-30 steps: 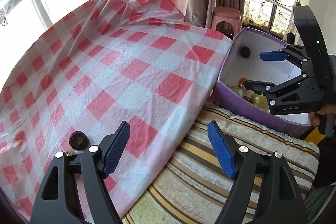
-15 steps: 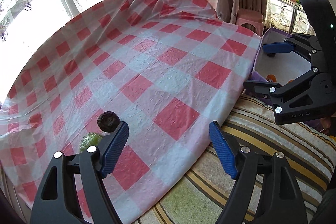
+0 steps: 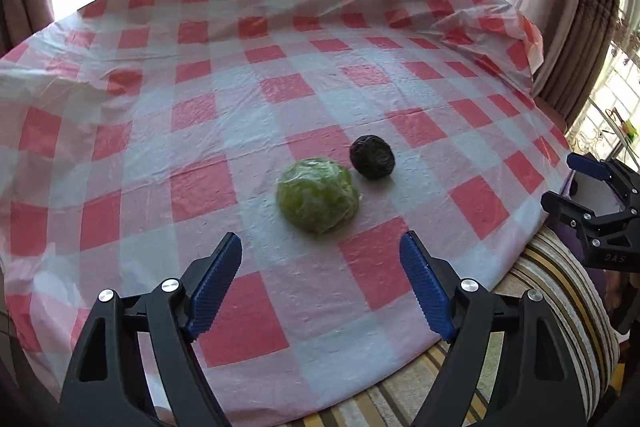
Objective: Organize fruits
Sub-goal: 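Move both open tools back toward the last wrapped green fruit and dark fruit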
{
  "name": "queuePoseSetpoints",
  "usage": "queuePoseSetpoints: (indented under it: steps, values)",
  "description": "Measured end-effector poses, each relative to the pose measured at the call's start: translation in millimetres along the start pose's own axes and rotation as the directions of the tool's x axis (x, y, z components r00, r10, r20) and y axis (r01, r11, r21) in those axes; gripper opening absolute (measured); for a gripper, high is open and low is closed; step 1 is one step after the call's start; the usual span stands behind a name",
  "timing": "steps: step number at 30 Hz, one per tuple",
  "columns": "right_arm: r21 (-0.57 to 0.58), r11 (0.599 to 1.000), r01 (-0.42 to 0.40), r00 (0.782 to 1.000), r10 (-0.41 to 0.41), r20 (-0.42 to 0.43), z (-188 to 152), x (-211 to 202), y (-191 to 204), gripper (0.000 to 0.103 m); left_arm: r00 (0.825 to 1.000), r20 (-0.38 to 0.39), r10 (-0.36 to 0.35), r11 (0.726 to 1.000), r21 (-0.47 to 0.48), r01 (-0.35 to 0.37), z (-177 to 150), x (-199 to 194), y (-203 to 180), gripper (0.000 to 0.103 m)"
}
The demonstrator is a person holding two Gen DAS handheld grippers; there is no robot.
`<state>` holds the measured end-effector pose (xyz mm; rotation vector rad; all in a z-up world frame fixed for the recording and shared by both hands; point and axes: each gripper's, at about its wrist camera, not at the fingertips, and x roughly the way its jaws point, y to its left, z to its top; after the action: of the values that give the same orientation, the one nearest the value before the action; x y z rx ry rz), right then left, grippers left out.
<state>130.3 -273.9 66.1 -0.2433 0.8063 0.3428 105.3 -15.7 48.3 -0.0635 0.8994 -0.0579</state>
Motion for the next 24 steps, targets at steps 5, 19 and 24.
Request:
queuePoseSetpoints:
  steps: [5, 19, 24]
  values:
    - [-0.006, 0.999, -0.036, 0.999, 0.036, 0.0, 10.3, 10.8, 18.2, 0.095, 1.0, -0.018, 0.0, 1.0, -0.002, 0.0, 8.3, 17.9, 4.7, 0.078]
    - [-0.089, 0.992, -0.086, 0.996, 0.086, -0.007, 40.8, 44.4, 73.4, 0.095, 0.996, -0.07, 0.059, 0.994, 0.097, -0.052, 26.3, 68.9, -9.2, 0.063]
    - [-0.089, 0.992, -0.087, 0.996, 0.085, -0.021, 44.0, 53.0, 79.1, 0.095, 0.997, -0.061, 0.056, 0.995, 0.081, -0.05, 23.4, 66.2, -7.5, 0.061]
